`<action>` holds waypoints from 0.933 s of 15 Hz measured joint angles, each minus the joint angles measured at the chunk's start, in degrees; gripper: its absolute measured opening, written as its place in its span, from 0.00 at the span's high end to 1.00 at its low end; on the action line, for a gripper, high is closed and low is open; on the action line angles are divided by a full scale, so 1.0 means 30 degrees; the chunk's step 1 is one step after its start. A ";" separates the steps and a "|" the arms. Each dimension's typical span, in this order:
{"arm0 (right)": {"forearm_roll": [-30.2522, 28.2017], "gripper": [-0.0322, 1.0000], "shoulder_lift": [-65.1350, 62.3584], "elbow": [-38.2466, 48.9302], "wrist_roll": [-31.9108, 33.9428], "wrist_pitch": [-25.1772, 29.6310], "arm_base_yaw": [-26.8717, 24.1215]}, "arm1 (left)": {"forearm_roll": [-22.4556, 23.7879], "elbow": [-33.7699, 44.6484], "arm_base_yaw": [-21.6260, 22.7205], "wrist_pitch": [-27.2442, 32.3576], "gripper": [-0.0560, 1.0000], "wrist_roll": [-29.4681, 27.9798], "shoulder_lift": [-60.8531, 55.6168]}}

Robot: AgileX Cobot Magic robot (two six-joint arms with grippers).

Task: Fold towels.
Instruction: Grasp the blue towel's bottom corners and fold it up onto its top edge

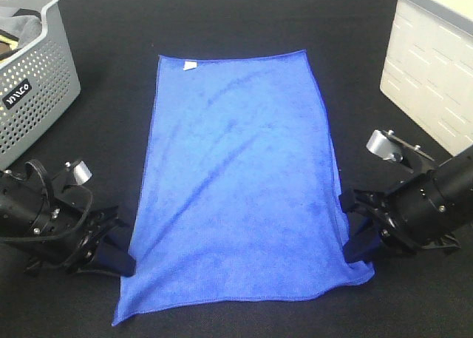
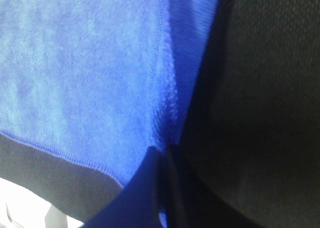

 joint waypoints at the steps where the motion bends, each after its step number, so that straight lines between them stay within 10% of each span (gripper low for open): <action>1: -0.0038 0.97 -0.0535 0.0286 0.0019 0.0000 0.0000 | 0.0707 0.0000 0.0000 0.0000 0.95 -0.0401 -0.0325; 8: -0.1318 0.97 -0.1891 0.2464 0.1241 0.0554 0.0000 | 1.0562 0.0248 0.0000 0.1585 0.95 -0.8155 -0.4832; 14: -0.1528 0.97 -0.2120 0.4163 0.1432 0.1146 0.0000 | 1.1230 0.2788 0.0000 0.1967 0.95 -0.9129 -0.7009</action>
